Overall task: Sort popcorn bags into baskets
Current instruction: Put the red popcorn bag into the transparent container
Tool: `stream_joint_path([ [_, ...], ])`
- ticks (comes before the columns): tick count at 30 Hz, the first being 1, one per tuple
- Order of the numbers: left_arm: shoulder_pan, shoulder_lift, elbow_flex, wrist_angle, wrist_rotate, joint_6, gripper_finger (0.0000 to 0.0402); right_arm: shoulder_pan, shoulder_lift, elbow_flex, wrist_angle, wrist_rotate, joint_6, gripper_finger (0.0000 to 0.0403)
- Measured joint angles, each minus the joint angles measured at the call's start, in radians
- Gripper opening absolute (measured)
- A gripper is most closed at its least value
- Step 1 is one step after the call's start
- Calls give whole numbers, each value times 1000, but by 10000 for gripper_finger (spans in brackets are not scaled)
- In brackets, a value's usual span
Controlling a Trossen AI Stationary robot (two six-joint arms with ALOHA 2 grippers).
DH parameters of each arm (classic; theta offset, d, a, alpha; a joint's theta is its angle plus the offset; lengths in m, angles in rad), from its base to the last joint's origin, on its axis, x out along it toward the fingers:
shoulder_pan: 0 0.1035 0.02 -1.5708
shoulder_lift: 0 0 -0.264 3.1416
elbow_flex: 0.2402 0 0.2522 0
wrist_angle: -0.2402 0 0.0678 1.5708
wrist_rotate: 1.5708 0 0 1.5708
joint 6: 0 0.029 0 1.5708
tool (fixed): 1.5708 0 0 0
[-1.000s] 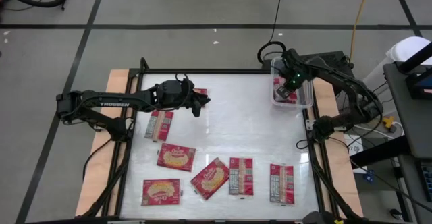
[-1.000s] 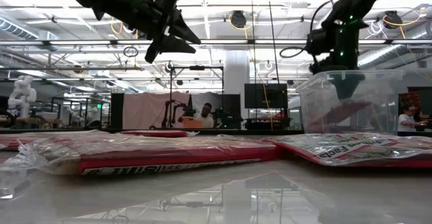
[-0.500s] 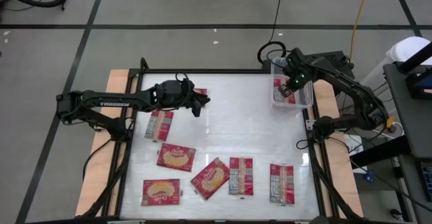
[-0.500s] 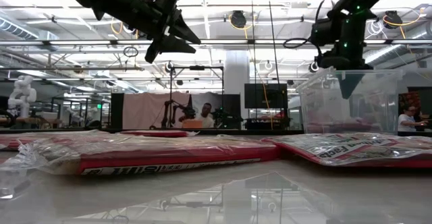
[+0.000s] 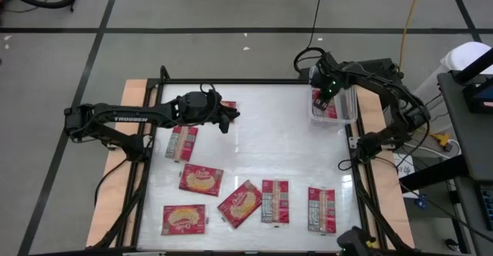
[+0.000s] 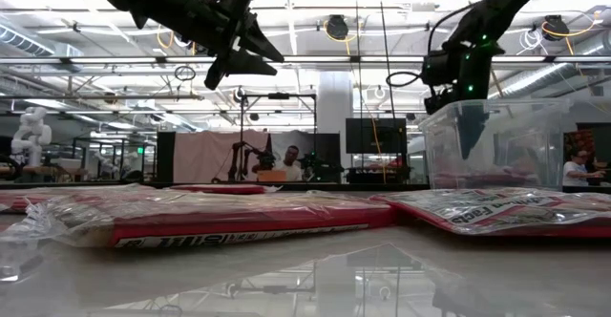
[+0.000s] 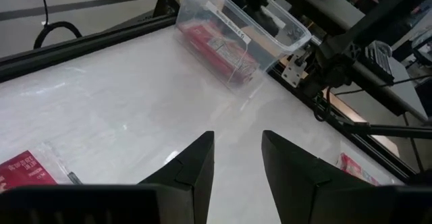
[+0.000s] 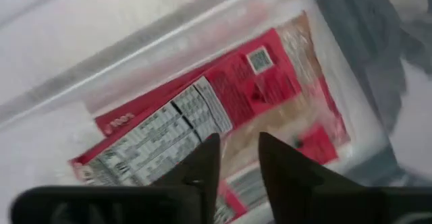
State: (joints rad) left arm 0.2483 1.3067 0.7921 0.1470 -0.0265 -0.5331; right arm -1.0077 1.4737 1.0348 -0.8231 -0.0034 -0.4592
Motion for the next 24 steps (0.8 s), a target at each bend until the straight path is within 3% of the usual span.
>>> stream_joint_path([
  [6, 0, 0, 0, 0, 0, 0, 127, -7, 47, 0, 89, -1, -164, 162],
  [11, 0, 0, 0, -1, 0, 4, 127, -26, 48, 0, 136, -1, -167, 192],
  [18, 0, 0, 0, -1, -20, 28, 127, -66, 47, -25, 166, -30, -166, 201],
  [24, 0, 0, 0, -1, -30, 30, 127, -79, 46, -83, 290, -78, -133, 201],
])
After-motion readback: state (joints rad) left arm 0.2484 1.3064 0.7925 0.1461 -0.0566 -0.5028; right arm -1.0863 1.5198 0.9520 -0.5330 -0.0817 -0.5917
